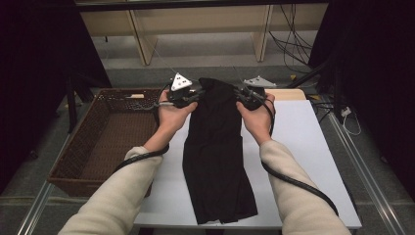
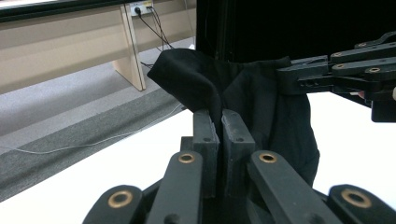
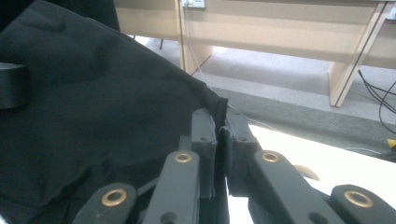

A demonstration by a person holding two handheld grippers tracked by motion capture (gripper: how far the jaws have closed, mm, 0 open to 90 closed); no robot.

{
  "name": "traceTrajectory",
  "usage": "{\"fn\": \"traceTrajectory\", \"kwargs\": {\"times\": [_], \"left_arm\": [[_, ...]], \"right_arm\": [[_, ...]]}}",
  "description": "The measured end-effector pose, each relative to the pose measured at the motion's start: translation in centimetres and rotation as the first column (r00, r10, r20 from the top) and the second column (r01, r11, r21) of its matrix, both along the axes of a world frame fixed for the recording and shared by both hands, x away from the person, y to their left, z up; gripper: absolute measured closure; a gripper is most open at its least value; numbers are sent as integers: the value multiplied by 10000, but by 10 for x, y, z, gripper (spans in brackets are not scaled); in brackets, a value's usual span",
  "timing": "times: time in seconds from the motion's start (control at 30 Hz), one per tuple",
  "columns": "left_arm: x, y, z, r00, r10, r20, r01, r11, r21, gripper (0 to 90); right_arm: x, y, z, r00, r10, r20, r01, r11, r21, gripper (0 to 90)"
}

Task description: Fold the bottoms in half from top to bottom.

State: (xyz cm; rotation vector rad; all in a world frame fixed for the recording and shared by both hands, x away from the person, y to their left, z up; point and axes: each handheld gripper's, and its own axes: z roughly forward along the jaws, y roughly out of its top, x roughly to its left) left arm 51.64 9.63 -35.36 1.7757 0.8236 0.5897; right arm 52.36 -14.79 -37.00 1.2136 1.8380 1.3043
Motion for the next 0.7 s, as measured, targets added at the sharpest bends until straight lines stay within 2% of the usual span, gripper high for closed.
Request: {"fn": "traceTrajectory", "kwargs": {"times": [0.2,0.47,0.7], "left_arm": [[-9,4,-7,9999,-139,82,139,9999,-31,851],[-19,11,-23,9997,-211,-87,209,9996,-208,851],[-30,14,-27,9990,-431,94,435,9981,-447,851]], "right_arm": [[-10,1,-6,9998,177,53,-177,9998,50,847],[-20,2,-19,9992,390,-32,-390,9992,25,846],[-29,0,-22,9986,524,118,-525,9986,91,847]]}}
